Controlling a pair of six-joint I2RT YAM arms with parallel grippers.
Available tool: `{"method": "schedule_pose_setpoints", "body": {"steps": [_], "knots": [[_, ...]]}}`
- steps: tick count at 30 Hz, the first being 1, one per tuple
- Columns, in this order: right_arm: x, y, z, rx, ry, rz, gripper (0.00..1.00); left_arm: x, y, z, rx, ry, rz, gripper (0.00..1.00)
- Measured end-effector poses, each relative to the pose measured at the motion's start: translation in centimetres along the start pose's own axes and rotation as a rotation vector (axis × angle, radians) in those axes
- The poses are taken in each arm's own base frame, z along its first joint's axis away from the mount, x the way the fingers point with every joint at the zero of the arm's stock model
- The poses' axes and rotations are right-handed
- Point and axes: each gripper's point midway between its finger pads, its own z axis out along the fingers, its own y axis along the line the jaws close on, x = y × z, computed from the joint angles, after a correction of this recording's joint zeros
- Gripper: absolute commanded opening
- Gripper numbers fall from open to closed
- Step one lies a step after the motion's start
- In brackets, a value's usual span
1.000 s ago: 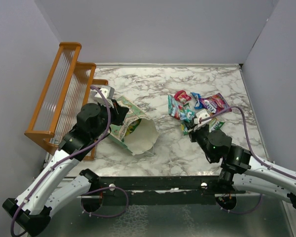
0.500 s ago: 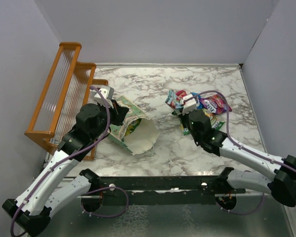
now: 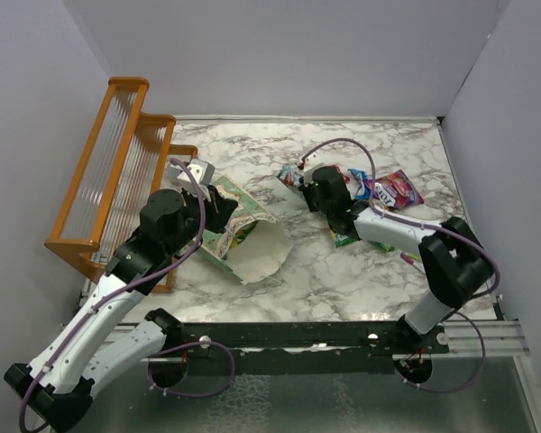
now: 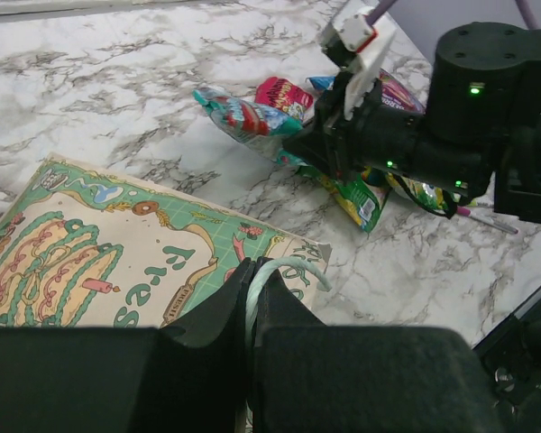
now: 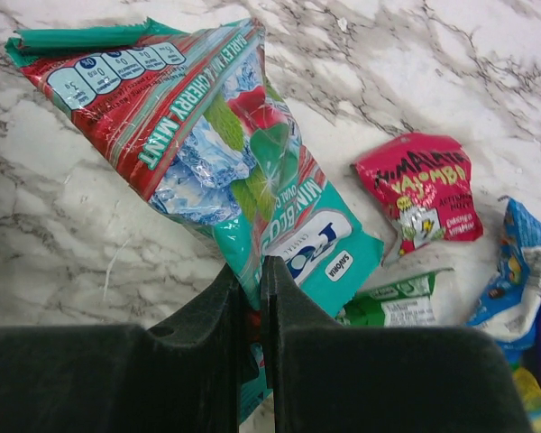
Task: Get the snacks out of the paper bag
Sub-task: Place the snack at the center of the board.
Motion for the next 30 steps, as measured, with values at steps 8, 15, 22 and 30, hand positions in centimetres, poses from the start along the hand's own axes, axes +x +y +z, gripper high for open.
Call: {"method": "schedule_pose_setpoints", "body": {"steps": [8,15,22,30], "knots": [[1.9,-0.1,5.6,0.018,0.092,-0.037,0.01,0.1,0.0,0.0,0.003,0.001,0.007,0.0],[2.9,-1.9,7.2,0.065,0.139,-0.037,0.23,0.1,0.0,0.0,0.003,-0.002,0.003,0.0],[2.0,-1.0,5.7,-0.017,0.129,-0.017,0.57,0.5,0.0,-0.1,0.005,0.003,-0.008,0.0],[-2.2,0.7,-2.2,-0.19,-0.012,0.099,0.61,0.8,-0.3,0.0,0.023,0.016,-0.018,0.0]]}}
